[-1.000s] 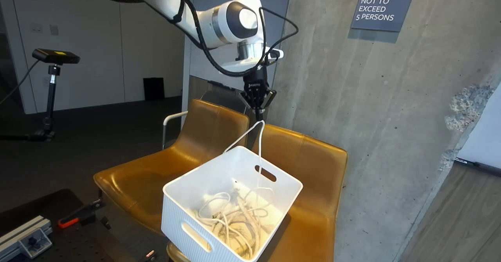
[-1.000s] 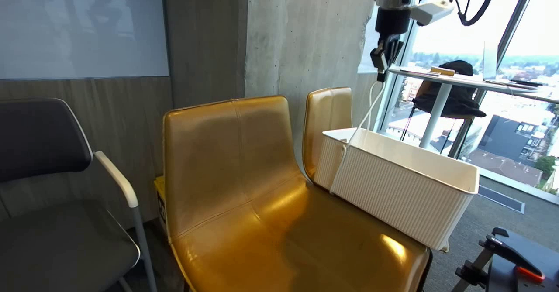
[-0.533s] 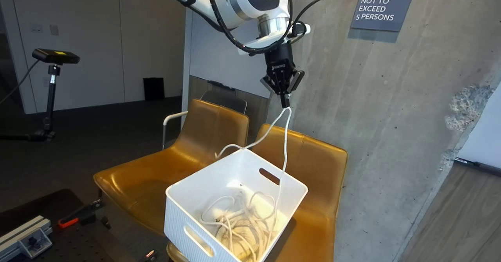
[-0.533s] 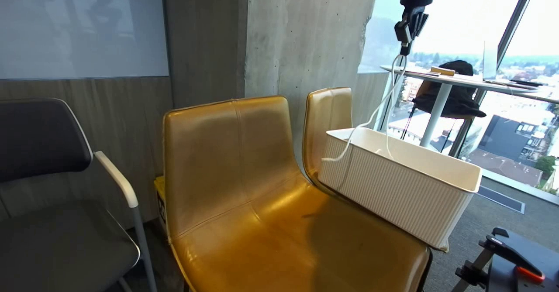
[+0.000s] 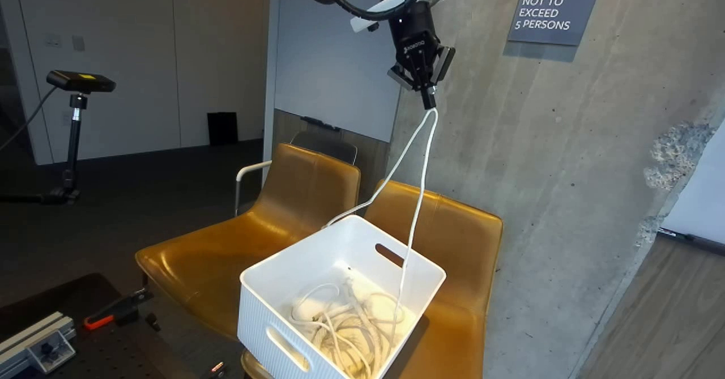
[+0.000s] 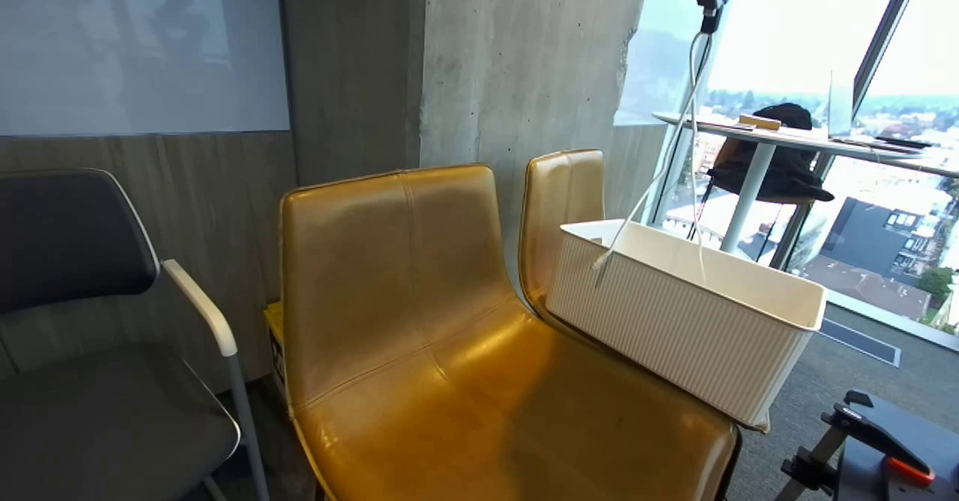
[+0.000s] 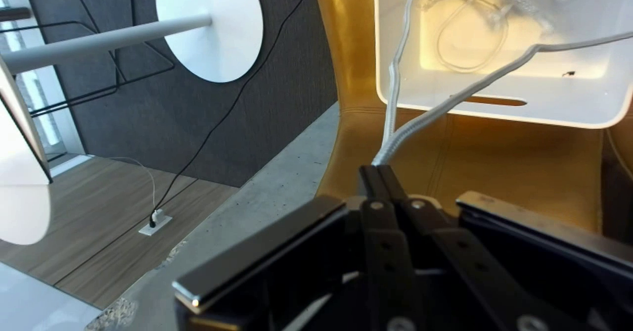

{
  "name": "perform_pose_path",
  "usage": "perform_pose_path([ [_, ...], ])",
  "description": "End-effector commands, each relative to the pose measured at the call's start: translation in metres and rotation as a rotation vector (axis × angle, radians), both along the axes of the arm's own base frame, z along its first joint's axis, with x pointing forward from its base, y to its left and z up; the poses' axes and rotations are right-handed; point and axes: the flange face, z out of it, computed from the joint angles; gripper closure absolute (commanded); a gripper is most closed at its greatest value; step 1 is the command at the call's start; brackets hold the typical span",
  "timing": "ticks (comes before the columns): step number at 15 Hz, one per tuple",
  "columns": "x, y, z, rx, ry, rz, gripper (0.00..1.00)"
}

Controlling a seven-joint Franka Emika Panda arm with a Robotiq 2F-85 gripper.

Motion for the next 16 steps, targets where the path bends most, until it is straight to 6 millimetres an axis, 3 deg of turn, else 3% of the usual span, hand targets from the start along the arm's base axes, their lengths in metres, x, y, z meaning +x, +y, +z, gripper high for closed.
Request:
perform_pose_path([
  [1, 0.005, -0.003, -0.004, -0.038, 0.032, 0.005, 1.00],
  [5, 0.001, -0.021, 0.002, -0.059, 0.039, -0.010, 1.00],
  [11, -0.010, -0.050, 0.034, -0.095, 0.015, -0.010, 1.00],
  [13, -0.008, -0.043, 0.028, -0.094, 0.018, 0.005, 1.00],
  [16, -0.004, -0.013, -0.011, -0.039, 0.050, 0.040, 1.00],
])
